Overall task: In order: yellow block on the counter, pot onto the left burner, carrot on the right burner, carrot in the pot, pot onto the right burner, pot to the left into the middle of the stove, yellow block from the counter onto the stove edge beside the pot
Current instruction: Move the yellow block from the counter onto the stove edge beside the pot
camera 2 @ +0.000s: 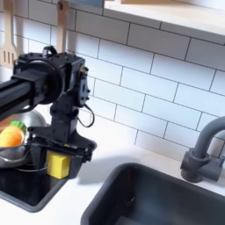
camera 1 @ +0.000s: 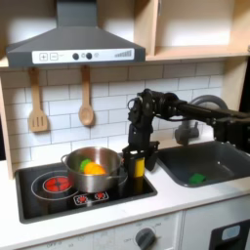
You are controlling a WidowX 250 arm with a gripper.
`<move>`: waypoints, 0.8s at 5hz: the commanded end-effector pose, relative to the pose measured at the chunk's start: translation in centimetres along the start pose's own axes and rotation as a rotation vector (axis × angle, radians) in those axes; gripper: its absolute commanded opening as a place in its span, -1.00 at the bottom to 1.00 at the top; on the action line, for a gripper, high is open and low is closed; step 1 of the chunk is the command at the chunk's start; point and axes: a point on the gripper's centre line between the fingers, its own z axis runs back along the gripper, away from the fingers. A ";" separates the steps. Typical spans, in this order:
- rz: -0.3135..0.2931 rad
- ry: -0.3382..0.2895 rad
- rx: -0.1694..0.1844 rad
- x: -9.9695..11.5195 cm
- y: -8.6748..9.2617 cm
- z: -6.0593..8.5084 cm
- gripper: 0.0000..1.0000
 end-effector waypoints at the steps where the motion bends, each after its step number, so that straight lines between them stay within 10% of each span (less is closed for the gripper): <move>1: 0.010 -0.005 -0.008 0.4 -0.4 0.5 1.00; 4: 0.042 -0.047 -0.068 1.9 -1.2 3.2 1.00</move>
